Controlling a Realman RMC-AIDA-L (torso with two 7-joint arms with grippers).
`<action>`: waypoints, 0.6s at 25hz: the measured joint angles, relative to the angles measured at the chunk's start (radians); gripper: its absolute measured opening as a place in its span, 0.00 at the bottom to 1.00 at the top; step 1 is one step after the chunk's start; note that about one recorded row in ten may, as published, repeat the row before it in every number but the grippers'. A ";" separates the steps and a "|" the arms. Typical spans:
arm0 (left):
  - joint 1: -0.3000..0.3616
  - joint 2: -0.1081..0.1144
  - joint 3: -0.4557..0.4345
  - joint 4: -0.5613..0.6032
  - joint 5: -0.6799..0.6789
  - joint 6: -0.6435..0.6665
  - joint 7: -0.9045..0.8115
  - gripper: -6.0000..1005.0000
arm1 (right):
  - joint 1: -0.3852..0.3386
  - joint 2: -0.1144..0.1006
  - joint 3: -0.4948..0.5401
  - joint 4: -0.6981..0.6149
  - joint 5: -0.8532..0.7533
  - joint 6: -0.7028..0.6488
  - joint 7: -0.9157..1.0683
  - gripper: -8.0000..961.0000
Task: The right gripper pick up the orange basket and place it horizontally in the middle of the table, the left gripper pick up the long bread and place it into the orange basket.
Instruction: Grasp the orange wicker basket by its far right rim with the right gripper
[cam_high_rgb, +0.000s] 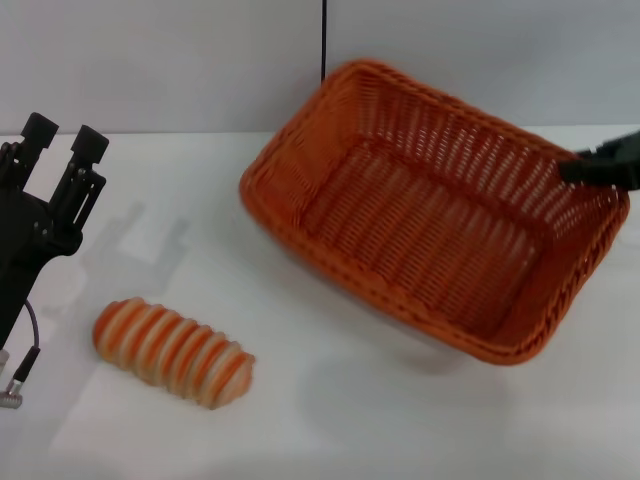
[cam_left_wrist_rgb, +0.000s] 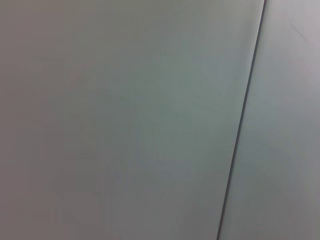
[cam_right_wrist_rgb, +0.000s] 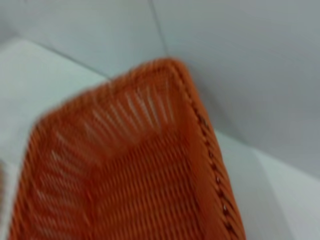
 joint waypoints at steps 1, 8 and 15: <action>0.000 0.000 0.000 0.000 0.000 0.000 0.000 0.66 | 0.000 0.000 0.000 0.000 0.000 0.000 0.000 0.16; -0.002 0.000 -0.003 0.000 -0.004 -0.001 0.000 0.66 | -0.088 -0.018 0.060 -0.048 0.238 0.105 -0.122 0.16; -0.016 0.000 -0.003 0.000 -0.006 -0.002 0.000 0.66 | -0.174 -0.051 0.130 -0.091 0.476 0.240 -0.198 0.16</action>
